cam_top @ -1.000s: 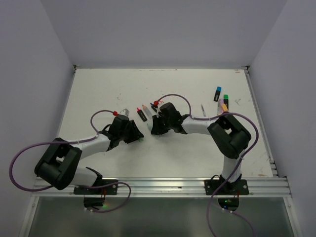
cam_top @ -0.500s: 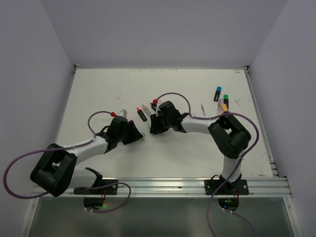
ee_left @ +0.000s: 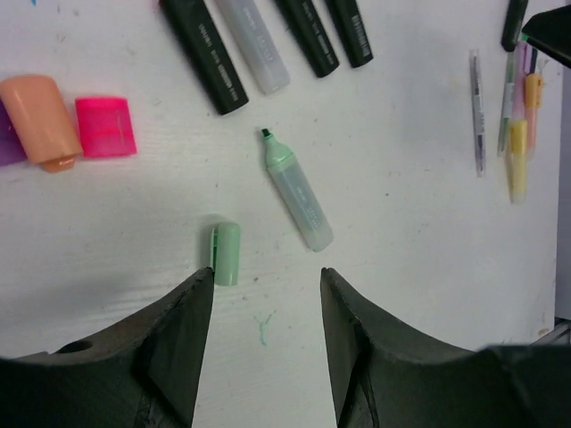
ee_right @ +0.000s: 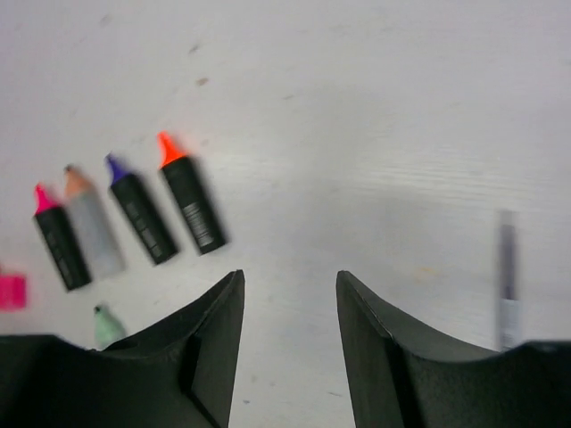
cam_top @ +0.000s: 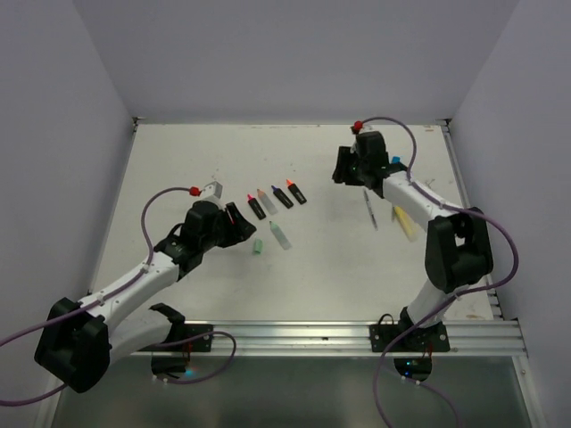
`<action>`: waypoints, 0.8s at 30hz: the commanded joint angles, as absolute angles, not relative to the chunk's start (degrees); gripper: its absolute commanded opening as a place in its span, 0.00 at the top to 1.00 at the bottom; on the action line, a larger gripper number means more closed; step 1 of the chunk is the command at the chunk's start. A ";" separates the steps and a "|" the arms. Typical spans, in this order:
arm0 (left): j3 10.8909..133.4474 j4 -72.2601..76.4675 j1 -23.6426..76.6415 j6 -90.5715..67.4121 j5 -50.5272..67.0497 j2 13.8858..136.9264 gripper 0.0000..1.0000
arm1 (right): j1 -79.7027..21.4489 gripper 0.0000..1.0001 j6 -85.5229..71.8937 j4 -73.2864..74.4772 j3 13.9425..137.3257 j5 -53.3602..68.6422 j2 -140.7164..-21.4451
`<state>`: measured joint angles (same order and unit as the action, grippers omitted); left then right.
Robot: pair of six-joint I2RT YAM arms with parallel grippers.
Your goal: Open the pen caps
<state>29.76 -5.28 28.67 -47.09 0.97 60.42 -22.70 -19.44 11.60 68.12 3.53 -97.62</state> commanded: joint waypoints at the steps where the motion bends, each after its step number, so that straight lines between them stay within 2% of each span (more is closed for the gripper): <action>1: 34.01 -4.05 29.00 -42.81 2.54 59.24 0.46 | -16.54 0.51 -18.46 19.40 75.29 -4.80 -97.55; 4: 34.89 -2.64 29.00 -42.01 4.65 59.41 0.46 | -12.31 0.52 -17.06 21.00 81.62 -9.56 -102.99; 8: 35.07 -2.20 29.00 -40.87 6.15 59.33 0.45 | -8.27 0.52 -16.88 22.59 89.02 -10.10 -110.03; 16: 35.16 -1.76 28.92 -39.02 6.85 62.83 0.45 | -5.36 0.52 -14.86 27.68 101.58 -18.01 -122.58; 24: 37.44 -0.97 29.00 -37.62 8.79 68.11 0.45 | -2.99 0.52 -13.80 29.09 106.87 -18.90 -127.96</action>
